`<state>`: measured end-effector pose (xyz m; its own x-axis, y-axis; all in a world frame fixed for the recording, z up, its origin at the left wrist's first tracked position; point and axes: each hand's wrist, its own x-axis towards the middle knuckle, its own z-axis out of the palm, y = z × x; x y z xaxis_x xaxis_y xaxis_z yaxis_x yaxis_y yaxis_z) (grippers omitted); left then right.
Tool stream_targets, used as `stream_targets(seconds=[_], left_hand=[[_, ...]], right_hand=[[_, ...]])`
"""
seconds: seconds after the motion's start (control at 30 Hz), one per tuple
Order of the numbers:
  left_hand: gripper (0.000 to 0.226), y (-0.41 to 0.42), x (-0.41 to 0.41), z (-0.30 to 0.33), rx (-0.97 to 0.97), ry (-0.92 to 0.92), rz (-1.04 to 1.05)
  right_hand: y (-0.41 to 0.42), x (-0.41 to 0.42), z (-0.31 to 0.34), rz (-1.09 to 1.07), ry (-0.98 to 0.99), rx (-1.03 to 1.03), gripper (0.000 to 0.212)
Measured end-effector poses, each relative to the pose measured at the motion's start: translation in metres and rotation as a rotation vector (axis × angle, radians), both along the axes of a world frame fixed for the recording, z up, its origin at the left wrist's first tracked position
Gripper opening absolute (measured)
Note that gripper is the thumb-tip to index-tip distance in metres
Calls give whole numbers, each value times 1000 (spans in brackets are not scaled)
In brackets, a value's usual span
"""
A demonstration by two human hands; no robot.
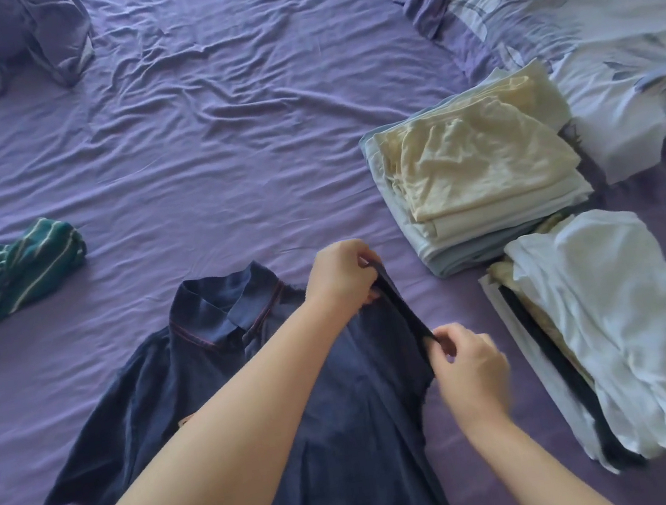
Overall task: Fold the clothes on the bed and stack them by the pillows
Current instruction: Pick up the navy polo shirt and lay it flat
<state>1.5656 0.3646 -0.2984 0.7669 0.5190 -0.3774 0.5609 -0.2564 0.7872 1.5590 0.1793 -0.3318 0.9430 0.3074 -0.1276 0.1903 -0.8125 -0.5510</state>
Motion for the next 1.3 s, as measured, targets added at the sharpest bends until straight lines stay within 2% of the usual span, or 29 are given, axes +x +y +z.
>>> stream_targets(seconds=[0.1,0.2,0.27,0.37,0.5,0.57,0.7,0.87,1.0,1.2,1.3], left_hand=[[34,-19,25,-9,-63,-35,-71],[46,-36,33,-31,-132,17,-197],[52,-39,26,-45,-105,67,-205],[51,-32,1,-64,142,133,-215],[50,-22,-44,-81,410,165,-305],[52,-19,-69,-90,560,232,-392],[60,-12,-127,-96,738,369,-464],[55,2,-204,-83,790,320,-343],[48,17,-260,-76,782,290,-154],[39,48,-331,-66,800,325,24],[41,66,-356,-66,729,325,287]], right_hand=[[-8,9,-7,-25,17,-19,5],[-14,18,-21,-86,167,-81,8],[-18,21,-30,-69,208,-85,7],[-22,19,-37,113,93,-60,8],[-16,10,-45,578,-213,-198,48],[-3,7,-45,754,-251,-258,55],[33,2,-39,899,-309,-365,57],[79,-25,-32,1170,-397,-376,57],[110,-72,-37,1422,-400,-350,59],[175,-131,-35,1502,-379,-375,58],[207,-152,-42,1591,-368,-358,51]])
